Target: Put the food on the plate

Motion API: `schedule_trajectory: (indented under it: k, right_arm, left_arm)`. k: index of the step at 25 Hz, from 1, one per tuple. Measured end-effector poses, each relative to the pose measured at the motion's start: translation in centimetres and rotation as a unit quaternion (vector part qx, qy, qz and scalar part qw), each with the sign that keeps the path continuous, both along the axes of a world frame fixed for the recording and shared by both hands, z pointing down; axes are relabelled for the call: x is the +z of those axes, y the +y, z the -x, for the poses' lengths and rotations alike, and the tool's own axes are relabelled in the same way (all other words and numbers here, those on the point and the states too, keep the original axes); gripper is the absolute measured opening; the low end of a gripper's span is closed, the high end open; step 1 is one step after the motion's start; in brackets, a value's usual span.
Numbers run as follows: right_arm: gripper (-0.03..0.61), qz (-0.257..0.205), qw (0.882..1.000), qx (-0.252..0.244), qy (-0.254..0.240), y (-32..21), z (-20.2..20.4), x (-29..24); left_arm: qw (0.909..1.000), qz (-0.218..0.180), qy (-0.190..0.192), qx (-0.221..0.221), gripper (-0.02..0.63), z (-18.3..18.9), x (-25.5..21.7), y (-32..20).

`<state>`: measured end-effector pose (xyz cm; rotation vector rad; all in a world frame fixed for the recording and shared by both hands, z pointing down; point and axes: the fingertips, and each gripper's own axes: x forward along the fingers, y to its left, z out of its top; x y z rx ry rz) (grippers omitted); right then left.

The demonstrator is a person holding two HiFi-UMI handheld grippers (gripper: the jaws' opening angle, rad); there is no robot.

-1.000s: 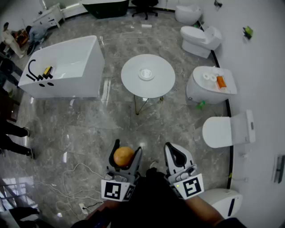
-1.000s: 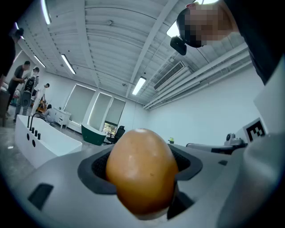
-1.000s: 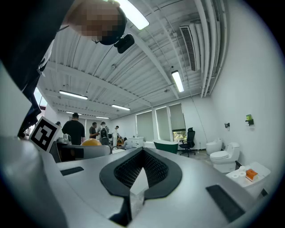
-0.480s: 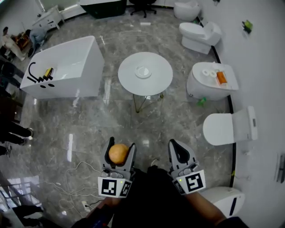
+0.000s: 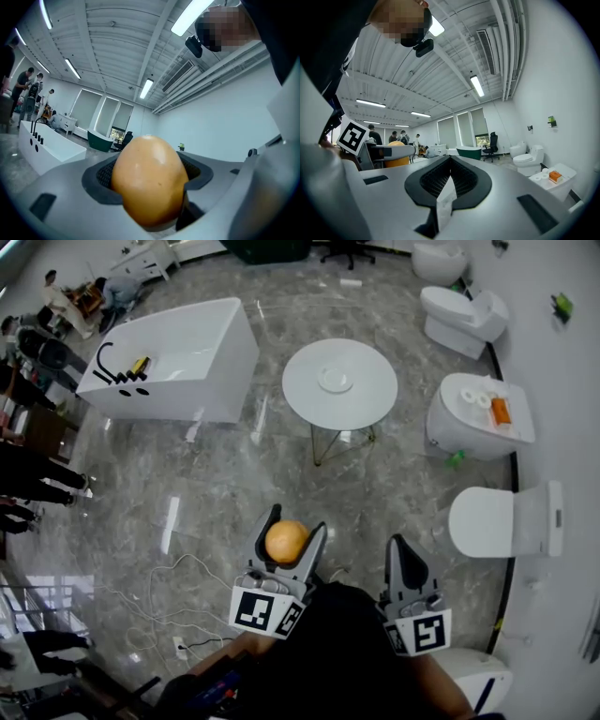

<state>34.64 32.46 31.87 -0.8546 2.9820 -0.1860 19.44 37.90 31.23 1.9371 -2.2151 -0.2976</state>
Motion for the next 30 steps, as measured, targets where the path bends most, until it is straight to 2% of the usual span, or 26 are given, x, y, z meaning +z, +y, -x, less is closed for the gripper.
schedule_trajectory:
  k: [6, 13, 21, 30]
  right_arm:
    - [0.006, 0.009, 1.000, -0.005, 0.002, -1.9, 0.2, 0.3]
    - [0.006, 0.011, 1.000, -0.012, 0.015, -3.5, 3.0, 1.7]
    - [0.006, 0.001, 0.999, 0.016, 0.035, -11.2, 8.2, 2.1]
    - [0.006, 0.005, 0.999, -0.006, 0.054, -18.5, 18.9, 1.1]
  left_arm:
    - [0.9998, -0.002, -0.002, 0.021, 0.324, -1.4, 0.0, -2.7]
    - [0.9996, 0.000, 0.013, 0.027, 0.324, 1.2, 1.4, -4.9]
    - [0.9982, -0.009, 0.032, 0.049, 0.324, 7.4, 2.2, -12.7]
    - [0.9975, -0.013, 0.048, 0.051, 0.324, 16.7, 1.3, -20.4]
